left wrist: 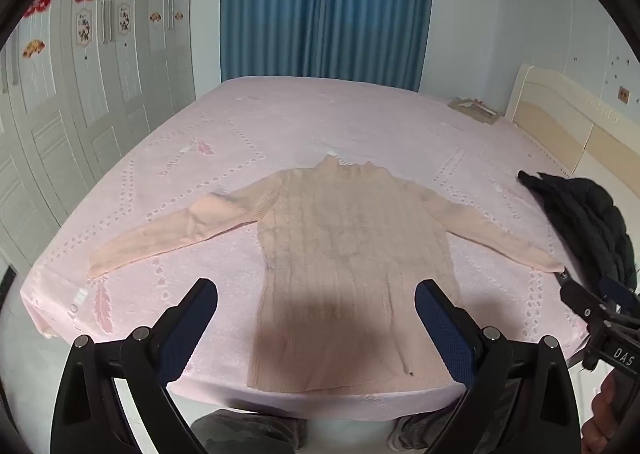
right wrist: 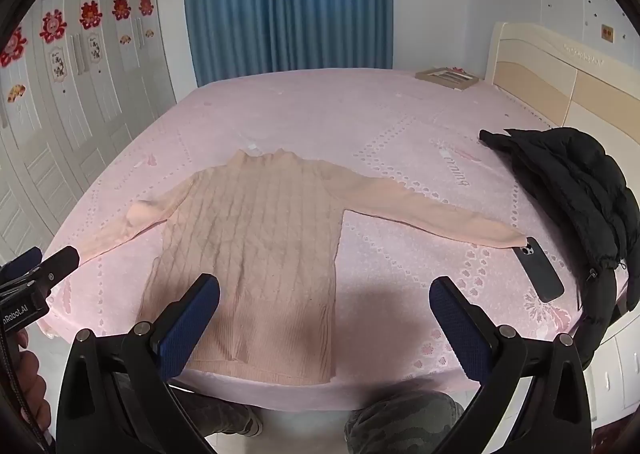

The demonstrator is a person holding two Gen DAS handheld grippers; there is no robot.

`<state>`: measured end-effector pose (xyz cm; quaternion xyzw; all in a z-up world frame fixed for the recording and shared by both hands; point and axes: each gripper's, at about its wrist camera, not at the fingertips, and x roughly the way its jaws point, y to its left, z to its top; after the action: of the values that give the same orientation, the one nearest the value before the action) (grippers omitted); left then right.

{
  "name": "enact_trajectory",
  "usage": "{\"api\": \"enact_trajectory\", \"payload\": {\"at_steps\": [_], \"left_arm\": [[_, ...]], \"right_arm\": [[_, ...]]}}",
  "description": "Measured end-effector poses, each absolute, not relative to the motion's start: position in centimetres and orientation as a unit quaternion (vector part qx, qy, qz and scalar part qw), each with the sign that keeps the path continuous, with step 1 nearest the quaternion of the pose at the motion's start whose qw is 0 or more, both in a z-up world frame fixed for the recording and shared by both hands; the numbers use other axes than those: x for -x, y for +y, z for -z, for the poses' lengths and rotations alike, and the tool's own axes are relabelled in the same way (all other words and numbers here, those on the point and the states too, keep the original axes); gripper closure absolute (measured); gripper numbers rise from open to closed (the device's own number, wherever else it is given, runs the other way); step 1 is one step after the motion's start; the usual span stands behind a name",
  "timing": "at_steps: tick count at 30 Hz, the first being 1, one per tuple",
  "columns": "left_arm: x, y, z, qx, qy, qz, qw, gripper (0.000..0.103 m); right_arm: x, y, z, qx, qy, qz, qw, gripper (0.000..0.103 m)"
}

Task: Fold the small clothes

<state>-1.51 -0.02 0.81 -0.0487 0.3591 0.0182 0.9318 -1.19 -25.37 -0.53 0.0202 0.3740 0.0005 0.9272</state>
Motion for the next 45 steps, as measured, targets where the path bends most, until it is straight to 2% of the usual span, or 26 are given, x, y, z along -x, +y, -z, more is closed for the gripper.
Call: {"api": "enact_trajectory", "payload": {"at_steps": [45], "left_arm": [[1.88,0.27,-1.13,0.049,0.356,-0.022,0.933,0.004]], "right_arm": [[1.95,-25.48,-0.07,-0.025,0.366,-0.003,0.93,0.0]]}}
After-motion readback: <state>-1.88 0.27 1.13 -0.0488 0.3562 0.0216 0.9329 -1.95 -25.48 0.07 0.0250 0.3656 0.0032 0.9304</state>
